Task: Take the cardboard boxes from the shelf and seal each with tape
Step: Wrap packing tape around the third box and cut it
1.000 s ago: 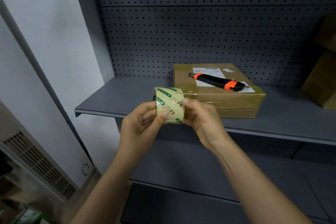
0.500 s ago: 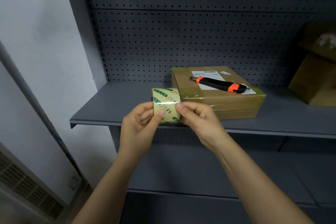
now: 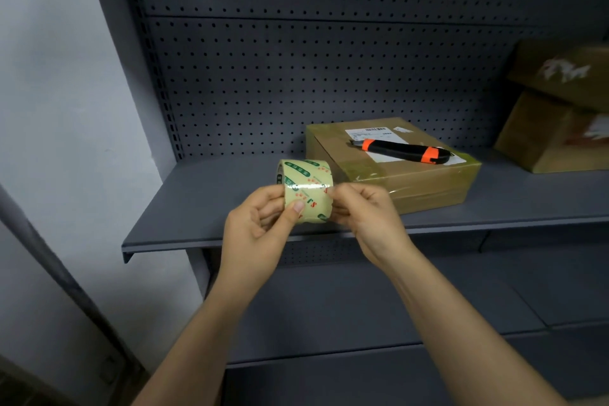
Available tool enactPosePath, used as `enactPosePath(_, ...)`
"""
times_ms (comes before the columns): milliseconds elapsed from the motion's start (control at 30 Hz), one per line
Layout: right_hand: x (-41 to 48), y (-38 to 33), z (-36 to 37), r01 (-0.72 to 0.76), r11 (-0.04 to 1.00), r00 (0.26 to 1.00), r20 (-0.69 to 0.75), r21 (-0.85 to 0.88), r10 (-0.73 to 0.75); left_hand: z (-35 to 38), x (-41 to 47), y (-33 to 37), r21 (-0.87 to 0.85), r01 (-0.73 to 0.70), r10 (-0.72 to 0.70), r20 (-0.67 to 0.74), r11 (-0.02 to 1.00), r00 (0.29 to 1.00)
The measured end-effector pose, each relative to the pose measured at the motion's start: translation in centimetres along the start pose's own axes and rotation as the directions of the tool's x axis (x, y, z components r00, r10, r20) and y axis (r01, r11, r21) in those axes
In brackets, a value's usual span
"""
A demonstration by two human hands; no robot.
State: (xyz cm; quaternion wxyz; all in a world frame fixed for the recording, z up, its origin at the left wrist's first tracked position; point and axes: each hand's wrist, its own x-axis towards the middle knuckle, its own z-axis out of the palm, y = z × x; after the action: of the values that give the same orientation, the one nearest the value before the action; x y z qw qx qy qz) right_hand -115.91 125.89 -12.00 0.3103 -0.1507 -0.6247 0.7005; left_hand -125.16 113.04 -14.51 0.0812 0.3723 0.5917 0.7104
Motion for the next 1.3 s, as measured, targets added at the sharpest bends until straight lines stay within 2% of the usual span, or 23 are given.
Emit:
enactPosePath(367,-0.1,1.2,3.2,0.060,0.987,0.986,-0.144,-0.150,-0.082,-3.2,1.3,-0.7,-0.048,0.014,-0.011,0.059,0.999,0.998)
enactPosePath(500,0.1,1.1,3.9,0.039,0.993,0.984,-0.171,-0.107,-0.057,-3.7,1.6,-0.7,-0.075,0.013,-0.009,0.062,0.997,0.998)
enactPosePath(700,-0.1,1.1,4.4,0.205,0.893,0.974,-0.006,-0.401,-0.226,-4.4,1.6,-0.8,-0.132,0.058,-0.049,0.073,0.990,0.996)
enactPosePath(800,-0.1,1.1,4.2,0.235,0.783,0.966,0.049,-0.576,-0.255,-4.7,2.0,-1.2,-0.038,0.140,-0.138,0.066,0.989,0.988)
enactPosePath(833,0.0,1.1,4.0,0.233,0.744,0.966,0.061,-0.626,-0.251,-4.9,2.2,-1.5,0.051,0.124,-0.126,0.041,0.991,0.991)
enactPosePath(900,-0.1,1.3,3.4,0.232,0.672,0.968,0.101,-0.703,-0.229,-5.2,2.6,-1.8,0.236,-0.045,0.038,0.033,0.971,0.999)
enactPosePath(967,-0.2,1.3,2.9,0.261,0.606,0.963,0.161,-0.752,-0.216,-5.2,3.2,-1.5,0.335,-0.224,0.180,0.157,0.915,0.971)
enactPosePath(1000,-0.3,1.3,2.7,0.278,0.590,0.959,0.187,-0.758,-0.212,-5.0,3.5,-1.4,0.345,-0.255,0.177,0.243,0.903,0.954)
enactPosePath(1067,-0.4,1.2,2.1,0.290,0.600,0.957,0.213,-0.745,-0.199,-4.6,4.1,-1.3,0.334,-0.259,0.119,0.386,0.906,0.915)
enactPosePath(1167,-0.4,0.5,1.0,0.283,0.659,0.957,0.245,-0.696,-0.152,-3.9,4.3,-1.3,0.319,-0.269,0.102,0.455,0.909,0.885)
enactPosePath(1300,0.1,-1.2,-0.3,0.201,0.797,0.940,0.342,-0.570,0.008,-3.3,3.9,-0.5,0.162,-0.100,0.005,0.504,0.982,0.864)
